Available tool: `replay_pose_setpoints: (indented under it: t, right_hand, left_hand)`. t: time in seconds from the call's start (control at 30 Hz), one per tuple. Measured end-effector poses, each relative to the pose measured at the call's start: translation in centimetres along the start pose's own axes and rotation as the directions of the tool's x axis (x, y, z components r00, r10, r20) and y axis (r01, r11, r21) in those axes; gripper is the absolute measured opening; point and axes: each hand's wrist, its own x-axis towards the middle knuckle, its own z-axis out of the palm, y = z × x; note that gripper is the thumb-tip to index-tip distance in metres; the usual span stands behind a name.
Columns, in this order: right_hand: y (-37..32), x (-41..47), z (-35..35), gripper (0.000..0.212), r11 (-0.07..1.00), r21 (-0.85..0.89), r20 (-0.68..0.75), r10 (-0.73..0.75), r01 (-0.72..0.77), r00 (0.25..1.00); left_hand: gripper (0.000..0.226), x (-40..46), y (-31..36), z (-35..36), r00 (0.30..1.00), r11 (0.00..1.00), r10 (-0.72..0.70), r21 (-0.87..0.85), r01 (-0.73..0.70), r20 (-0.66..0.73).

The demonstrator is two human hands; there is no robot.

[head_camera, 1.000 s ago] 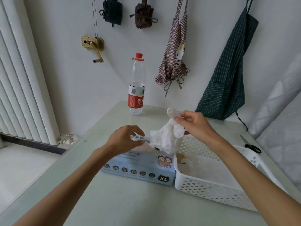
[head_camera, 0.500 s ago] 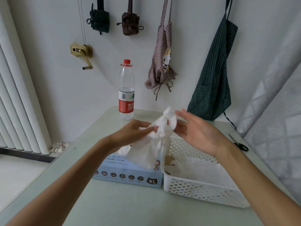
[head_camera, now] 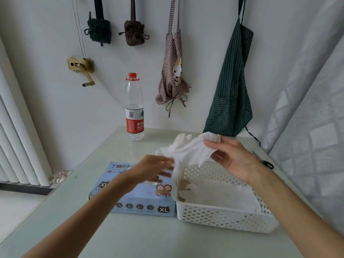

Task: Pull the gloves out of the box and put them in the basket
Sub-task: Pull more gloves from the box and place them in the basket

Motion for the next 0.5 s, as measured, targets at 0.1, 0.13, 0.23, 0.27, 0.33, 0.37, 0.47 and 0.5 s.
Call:
replay_pose_setpoints:
  t: [0.1,0.13,0.23,0.27,0.33,0.37,0.47,0.5]
  right_hand:
    - [-1.9,-0.1,-0.8,0.021,0.919,-0.383,0.089,-0.067,0.096,0.994]
    - [-2.5,-0.2,-1.0,0.018,0.868,-0.480,0.131,-0.076,0.130,0.989]
    - [-3.6,-0.7,-0.4,0.018,0.733,-0.640,0.234,-0.098,0.229,0.967]
    - [-3.9,-0.8,-0.1,0.018,0.688,-0.672,0.263,-0.125,0.275,0.957]
    - [-4.5,-0.9,0.2,0.015,0.597,-0.718,0.289,-0.212,0.358,0.934]
    - [-4.8,-0.9,0.1,0.014,0.575,-0.725,0.277,-0.262,0.380,0.925]
    - [-5.3,-0.7,-0.9,0.014,0.615,-0.691,0.082,-0.455,0.380,0.887]
    - [-5.3,-0.6,-1.4,0.014,0.618,-0.698,0.024,-0.483,0.361,0.875]
  left_hand:
    - [0.027,0.6,1.0,-2.1,0.983,0.926,0.117,0.375,-0.055,-0.144]
    - [0.033,0.6,2.0,-2.4,0.964,0.919,0.219,0.364,-0.151,-0.152]
    - [0.069,0.6,5.3,-1.3,0.935,0.913,0.321,0.215,-0.348,0.150]
    - [0.074,0.8,6.2,-0.3,0.923,0.910,0.319,0.202,-0.361,0.214]
    - [0.063,1.6,6.9,1.3,0.925,0.914,0.320,0.190,-0.359,0.205]
    - [0.051,1.9,6.9,1.9,0.925,0.911,0.334,0.190,-0.366,0.179]
    - [0.023,2.7,6.0,2.7,0.910,0.886,0.406,0.209,-0.414,0.084]
    - [0.021,2.8,5.7,2.6,0.908,0.891,0.416,0.177,-0.418,0.049]
